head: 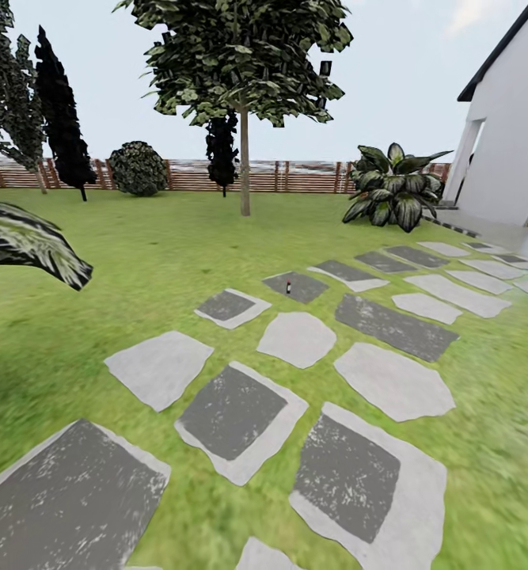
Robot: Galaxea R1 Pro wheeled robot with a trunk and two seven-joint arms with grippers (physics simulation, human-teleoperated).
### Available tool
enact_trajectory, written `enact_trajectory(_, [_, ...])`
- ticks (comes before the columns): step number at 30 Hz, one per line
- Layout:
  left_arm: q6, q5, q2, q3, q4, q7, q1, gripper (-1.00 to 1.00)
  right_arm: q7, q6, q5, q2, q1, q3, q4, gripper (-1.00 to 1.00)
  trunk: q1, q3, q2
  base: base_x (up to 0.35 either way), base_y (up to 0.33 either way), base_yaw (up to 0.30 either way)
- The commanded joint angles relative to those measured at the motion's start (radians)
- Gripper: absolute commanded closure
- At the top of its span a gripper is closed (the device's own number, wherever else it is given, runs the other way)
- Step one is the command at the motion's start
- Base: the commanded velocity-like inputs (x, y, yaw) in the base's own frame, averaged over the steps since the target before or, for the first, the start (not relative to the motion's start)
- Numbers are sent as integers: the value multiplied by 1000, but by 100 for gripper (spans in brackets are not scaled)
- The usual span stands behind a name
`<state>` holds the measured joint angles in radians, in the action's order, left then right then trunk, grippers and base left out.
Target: Pick up the pesticide atomizer in the garden and spray insectifuge to fully cover both potted plants in the garden.
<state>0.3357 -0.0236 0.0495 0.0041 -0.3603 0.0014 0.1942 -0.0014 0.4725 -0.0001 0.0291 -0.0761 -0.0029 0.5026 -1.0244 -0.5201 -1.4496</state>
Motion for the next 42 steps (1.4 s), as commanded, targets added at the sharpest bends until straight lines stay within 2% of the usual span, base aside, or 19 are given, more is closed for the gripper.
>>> enact_trajectory(1, [3,-2,0,0,1,0,1,-100,0,3,0,0,-1,0,0,-100,-1,-1,0,339,0,0])
enact_trajectory(42, [3,-2,1,0,1,0,1,-100,2,3,0,-2,-1,1,-1,-100,-1,-1,0,339,0,0])
